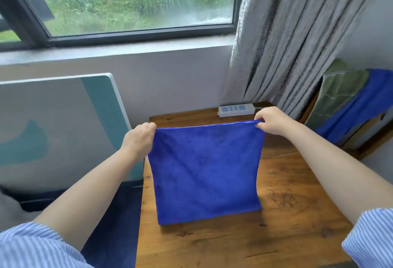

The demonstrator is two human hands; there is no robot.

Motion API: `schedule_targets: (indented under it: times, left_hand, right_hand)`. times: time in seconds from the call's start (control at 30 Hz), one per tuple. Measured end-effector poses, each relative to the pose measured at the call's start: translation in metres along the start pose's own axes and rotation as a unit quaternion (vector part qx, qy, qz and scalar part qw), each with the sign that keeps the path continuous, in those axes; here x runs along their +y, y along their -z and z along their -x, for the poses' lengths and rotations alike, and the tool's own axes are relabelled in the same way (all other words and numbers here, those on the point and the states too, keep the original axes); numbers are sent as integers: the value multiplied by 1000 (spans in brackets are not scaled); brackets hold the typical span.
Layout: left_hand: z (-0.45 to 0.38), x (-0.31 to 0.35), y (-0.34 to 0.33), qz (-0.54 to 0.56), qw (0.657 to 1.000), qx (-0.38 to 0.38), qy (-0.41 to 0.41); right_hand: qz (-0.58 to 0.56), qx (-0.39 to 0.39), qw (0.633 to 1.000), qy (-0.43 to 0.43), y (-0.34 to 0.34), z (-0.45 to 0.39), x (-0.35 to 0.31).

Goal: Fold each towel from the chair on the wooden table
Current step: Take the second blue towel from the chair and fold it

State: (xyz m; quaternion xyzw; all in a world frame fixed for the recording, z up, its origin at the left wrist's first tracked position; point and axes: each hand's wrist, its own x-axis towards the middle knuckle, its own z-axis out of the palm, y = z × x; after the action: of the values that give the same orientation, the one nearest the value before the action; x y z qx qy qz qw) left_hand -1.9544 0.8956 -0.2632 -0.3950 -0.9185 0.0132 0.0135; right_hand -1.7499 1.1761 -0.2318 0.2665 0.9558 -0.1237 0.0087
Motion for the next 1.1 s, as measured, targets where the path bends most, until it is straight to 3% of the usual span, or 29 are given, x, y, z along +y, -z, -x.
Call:
schedule_targets:
  times: [0.07,0.13,0.17,0.3,0.43,0.63,0.77,0.87,0.97,1.1]
  left_hand:
    - [-12,-3,24,48,992,111,28]
    - [-21,-3,44,102,972,206,47]
    - [-24,-3,51,113,966,227,50]
    - [-35,-7,55,-36,995,95,14]
    - [-42,-17,50,-77,991,105,-17]
    - [-67,-29,61,-95,995,25,14]
    - [-87,-16,69,-65,994,11,84]
    - [-104,-12,73,-8,991,19,133]
    - [-120,-14,75,34,985,50,159]
    - [-136,-23,74,86,975,112,172]
  right_hand:
    - [-49,174,983,13,21,-5,-5]
    - [-109,358,927,10,31,-5,-10]
    - [-113,381,918,3,32,-7,-12]
    - [-60,241,968,-29,25,-17,-9]
    - [-83,287,954,-33,31,-20,-6]
    - [-74,208,974,-59,39,-45,-13]
    - [-138,171,967,-130,46,-73,-17]
    - [-265,136,932,-206,49,-95,-20]
    - [-309,161,918,-188,51,-115,-24]
    - [-254,227,929,-142,53,-133,-27]
